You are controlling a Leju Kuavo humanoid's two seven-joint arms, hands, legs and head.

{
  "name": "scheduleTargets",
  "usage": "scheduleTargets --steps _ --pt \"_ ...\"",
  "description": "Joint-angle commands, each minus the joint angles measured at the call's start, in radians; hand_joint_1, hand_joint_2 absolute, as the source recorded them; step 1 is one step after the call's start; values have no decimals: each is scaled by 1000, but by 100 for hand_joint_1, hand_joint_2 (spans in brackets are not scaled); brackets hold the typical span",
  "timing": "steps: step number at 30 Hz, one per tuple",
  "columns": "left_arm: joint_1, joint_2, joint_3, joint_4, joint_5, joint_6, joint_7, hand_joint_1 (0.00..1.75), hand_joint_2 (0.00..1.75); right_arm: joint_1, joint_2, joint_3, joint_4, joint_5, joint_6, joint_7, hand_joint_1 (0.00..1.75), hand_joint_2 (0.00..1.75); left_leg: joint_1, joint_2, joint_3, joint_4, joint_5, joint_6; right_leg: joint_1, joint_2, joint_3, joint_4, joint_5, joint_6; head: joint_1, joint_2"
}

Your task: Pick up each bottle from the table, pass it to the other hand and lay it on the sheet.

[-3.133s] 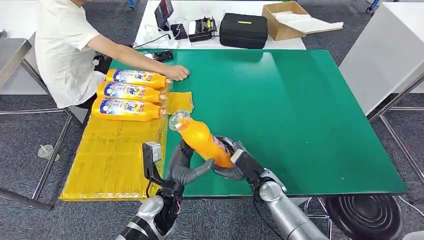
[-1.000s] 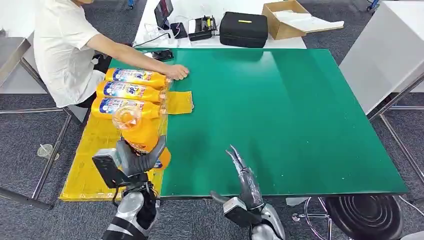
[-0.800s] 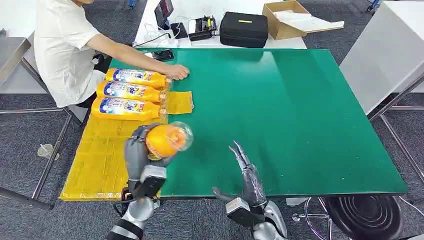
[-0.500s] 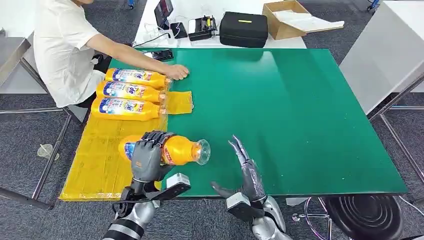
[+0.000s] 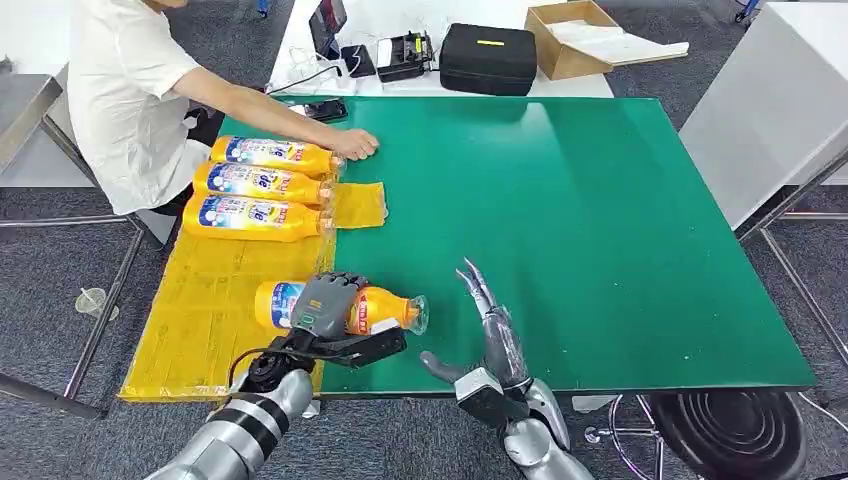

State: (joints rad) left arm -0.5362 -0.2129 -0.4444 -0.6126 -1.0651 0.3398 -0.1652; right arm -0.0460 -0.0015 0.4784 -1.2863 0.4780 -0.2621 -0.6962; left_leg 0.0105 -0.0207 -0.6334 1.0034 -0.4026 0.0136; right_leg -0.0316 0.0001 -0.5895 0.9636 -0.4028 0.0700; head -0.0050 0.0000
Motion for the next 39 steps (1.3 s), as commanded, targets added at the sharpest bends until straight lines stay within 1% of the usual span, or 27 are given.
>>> scheduleTargets --steps 1,2,3,4,5,6,7,8,9,11,16,17,18,20,22,24,25,26,28,29,30,31,34,37,38,39 --pt "-94 30 -23 160 40 -40 9 133 175 -36 6 -13 65 -8 10 -2 0 175 1 5 6 0 -2 0 2 4 5 -1 -1 -4 0 0" --pt "-94 30 -23 160 40 -40 9 133 175 -36 6 -13 65 -8 10 -2 0 175 1 4 5 0 -2 0 1 3 4 -1 0 -3 0 0" --pt "-96 31 -19 163 46 -39 13 141 175 -35 5 -11 64 -9 5 -2 0 175 1 5 7 0 -3 -1 2 3 6 -1 -1 -5 0 0" --pt "-99 32 -12 165 55 -40 21 136 175 -34 6 -13 66 -14 2 -2 0 175 1 4 5 0 -1 0 1 2 4 -1 0 -4 0 0" --pt "-106 35 -13 174 51 -46 40 80 175 -32 7 -19 68 -14 -1 -2 0 175 1 5 6 0 -2 -1 2 3 5 0 -1 -5 0 0" --pt "-112 36 -12 181 53 -61 52 35 175 -30 7 -23 69 -14 -5 -2 0 175 1 4 5 0 -2 0 1 3 4 -1 -1 -4 0 0" --pt "-116 35 -13 186 53 -72 60 5 175 -28 7 -27 69 -15 -6 -2 0 175 0 3 4 -1 -1 -1 1 2 3 -1 0 -2 0 0" --pt "-126 34 -15 197 55 -109 64 0 175 -25 6 -34 66 -20 -4 -2 0 175 1 4 6 0 -2 -1 1 3 5 -1 -1 -4 0 0" --pt "-133 33 -10 200 69 -157 64 0 175 -23 5 -35 63 -23 -8 -2 0 175 1 5 7 0 -3 -1 2 3 6 0 -2 -5 0 0" --pt "-142 32 -6 207 85 -211 64 0 175 -22 5 -41 67 -37 -3 -2 0 175 1 4 5 0 -1 -1 2 2 4 0 -1 -4 0 0" --pt "-151 46 -12 214 105 -296 43 0 175 -25 1 -47 77 -73 -10 -2 0 175 0 2 4 0 0 -1 1 1 3 -1 0 -2 0 0" --pt "-151 46 -12 214 105 -296 43 0 175 -25 1 -47 77 -73 -10 -2 0 175 1 4 6 0 -2 -1 1 2 6 -1 -1 -4 0 0" --pt "-151 46 -12 214 105 -296 43 0 175 -25 1 -47 77 -73 -10 -2 0 175 1 4 5 0 -1 -1 1 3 5 -1 0 -3 0 0" --pt "-151 46 -12 214 105 -296 43 0 175 -25 1 -47 77 -73 -10 -2 0 175 1 4 7 0 -1 -1 1 2 6 -1 -1 -4 0 0" --pt "-151 46 -12 214 105 -296 43 0 175 -25 1 -47 77 -73 -10 -2 0 175 0 3 4 0 0 -1 1 2 4 -1 0 -3 0 0" --pt "-151 46 -12 214 105 -296 43 0 175 -25 1 -47 77 -73 -10 -2 0 175 1 5 8 0 -2 -1 2 3 7 -1 -1 -6 0 0" --pt "-151 46 -12 214 105 -296 43 0 175 -25 1 -47 77 -73 -10 -2 0 175 0 3 5 -1 -1 -1 1 2 4 -1 0 -3 0 0" --pt "-151 46 -12 214 105 -296 43 0 175 -25 1 -47 77 -73 -10 -2 0 175 1 5 6 0 -2 -1 2 3 5 -1 -1 -4 0 0" --pt "-152 52 -15 215 108 -312 38 0 175 -27 0 -49 85 -81 -10 -2 0 175 0 3 5 -1 -1 -1 1 2 4 -1 0 -3 0 0" --pt "-153 54 -18 214 108 -317 37 0 175 -28 -1 -50 88 -84 -14 -2 0 175 1 6 9 0 -3 -1 3 3 8 -1 -2 -6 0 0" --pt "-153 58 -20 214 111 -327 32 0 175 -29 -2 -51 92 -89 -18 -2 0 175 1 4 6 -1 -1 -1 1 2 5 -1 -1 -4 0 0" --pt "-154 61 -23 215 112 -335 29 0 175 -30 -3 -51 96 -94 -17 -2 0 175 1 5 8 0 -2 -1 2 3 7 -1 -1 -5 0 0" --pt "-149 64 -29 203 116 -331 14 0 175 -32 -6 -48 103 -101 -31 -2 0 175 0 4 6 -1 -1 -1 1 2 5 -1 0 -3 0 0" --pt "-117 63 -23 134 154 -280 -55 0 175 -30 -15 -37 105 -105 -55 -2 0 175 0 3 6 -1 -1 -1 1 2 5 -1 0 -3 0 0" --pt "-87 61 -5 78 195 -244 -101 0 175 -26 -19 -35 99 -110 -65 -2 0 175 0 4 7 -1 -1 -1 1 3 6 -1 -1 -4 0 0" --pt "-50 60 9 5 266 -260 -154 0 175 -20 -22 -32 94 -117 -73 -2 0 175 1 6 9 0 -2 -1 2 4 8 -1 -1 -5 0 0"
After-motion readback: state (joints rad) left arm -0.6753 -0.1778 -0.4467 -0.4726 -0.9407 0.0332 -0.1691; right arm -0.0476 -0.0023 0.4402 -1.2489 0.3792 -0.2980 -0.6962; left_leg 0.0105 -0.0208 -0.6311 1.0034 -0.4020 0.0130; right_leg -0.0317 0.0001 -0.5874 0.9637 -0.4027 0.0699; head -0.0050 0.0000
